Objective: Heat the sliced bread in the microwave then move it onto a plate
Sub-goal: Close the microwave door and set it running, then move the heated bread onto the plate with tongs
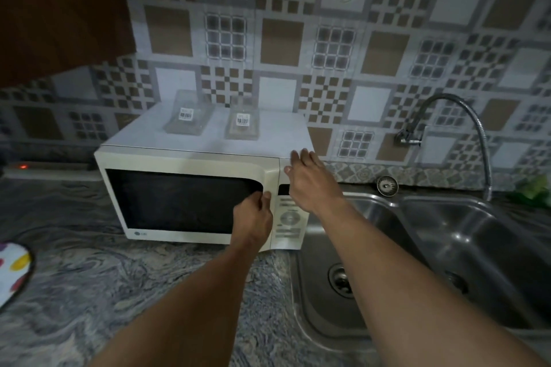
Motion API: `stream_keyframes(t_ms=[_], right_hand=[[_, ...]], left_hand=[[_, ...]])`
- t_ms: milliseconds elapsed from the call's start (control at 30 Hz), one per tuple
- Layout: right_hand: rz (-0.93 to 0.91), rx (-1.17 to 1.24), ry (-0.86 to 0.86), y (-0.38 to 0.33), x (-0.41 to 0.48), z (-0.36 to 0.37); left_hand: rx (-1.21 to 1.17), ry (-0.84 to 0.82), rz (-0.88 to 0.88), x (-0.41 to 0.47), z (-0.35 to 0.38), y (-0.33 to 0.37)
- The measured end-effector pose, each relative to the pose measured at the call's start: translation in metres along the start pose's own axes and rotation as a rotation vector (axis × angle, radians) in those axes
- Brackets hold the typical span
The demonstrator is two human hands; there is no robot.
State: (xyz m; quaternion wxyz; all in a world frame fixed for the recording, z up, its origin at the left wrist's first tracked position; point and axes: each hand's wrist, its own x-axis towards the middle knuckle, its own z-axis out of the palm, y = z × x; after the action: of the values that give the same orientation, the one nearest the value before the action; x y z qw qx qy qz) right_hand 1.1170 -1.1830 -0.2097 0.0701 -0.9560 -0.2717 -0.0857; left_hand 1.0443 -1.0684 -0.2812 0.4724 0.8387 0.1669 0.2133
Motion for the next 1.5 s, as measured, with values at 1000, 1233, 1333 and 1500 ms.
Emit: stream_keyframes(t_ms=[1000,1233,1333,1500], right_hand=[[0.05,0.027,-0.132,-0.001,0.004,-0.016],[0.107,0.042,-0.189,-0.022,-0.007,-0.024],[0.132,0.072,-0.192,-0.034,-0.01,-0.025],[0.124,0.076,-0.198,-0.052,-0.013,-0.026]], left_hand=[[0.028,0.037,0.077,-0.064,-0.038,-0.003],[-0.079,0.324,-0.195,-0.085,-0.077,0.001],[-0.093,0.469,-0.278,-0.088,-0.096,0.009],[-0.025,0.416,-0.249,-0.077,-0.12,0.017]])
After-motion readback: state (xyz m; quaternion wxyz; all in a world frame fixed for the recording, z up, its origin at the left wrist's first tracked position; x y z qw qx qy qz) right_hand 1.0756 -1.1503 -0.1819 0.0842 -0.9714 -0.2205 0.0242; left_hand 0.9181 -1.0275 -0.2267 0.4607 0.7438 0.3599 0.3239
